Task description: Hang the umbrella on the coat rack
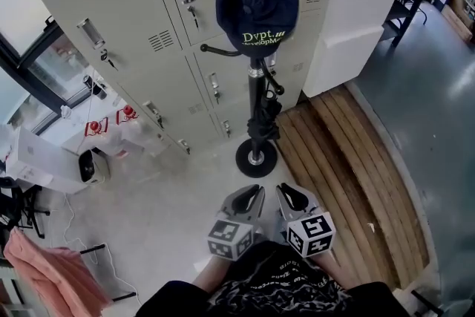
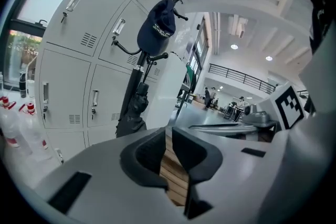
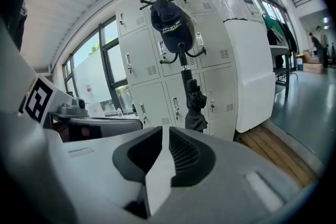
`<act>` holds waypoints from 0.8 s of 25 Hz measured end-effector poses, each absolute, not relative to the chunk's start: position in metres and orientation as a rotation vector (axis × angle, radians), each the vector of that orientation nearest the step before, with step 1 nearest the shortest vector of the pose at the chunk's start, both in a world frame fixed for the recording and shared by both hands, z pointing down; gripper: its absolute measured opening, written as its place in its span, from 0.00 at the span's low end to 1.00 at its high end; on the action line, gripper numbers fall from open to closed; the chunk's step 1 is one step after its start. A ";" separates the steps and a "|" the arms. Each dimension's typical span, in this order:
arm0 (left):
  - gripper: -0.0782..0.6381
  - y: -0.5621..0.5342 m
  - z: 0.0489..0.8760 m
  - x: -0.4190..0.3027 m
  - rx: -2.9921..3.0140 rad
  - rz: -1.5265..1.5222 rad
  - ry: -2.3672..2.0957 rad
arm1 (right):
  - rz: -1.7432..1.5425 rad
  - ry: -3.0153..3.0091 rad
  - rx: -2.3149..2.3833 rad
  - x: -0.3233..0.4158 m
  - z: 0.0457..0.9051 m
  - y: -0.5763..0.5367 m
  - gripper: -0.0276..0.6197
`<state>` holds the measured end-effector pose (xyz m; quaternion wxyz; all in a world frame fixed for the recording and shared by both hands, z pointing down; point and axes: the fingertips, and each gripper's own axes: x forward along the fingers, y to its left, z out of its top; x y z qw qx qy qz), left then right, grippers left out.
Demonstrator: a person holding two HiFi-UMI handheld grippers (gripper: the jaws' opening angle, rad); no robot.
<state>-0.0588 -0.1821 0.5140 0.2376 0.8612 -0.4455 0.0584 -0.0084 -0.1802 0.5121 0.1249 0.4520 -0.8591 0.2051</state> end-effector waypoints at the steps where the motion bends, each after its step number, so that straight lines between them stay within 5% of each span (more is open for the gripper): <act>1: 0.17 -0.182 0.514 -0.060 2.356 0.162 -1.226 | 0.584 -2.499 1.318 -0.010 0.512 -0.179 0.09; 20: 0.13 -0.190 0.508 -0.041 2.378 0.185 -1.264 | 0.503 -2.428 1.318 -0.012 0.512 -0.173 0.05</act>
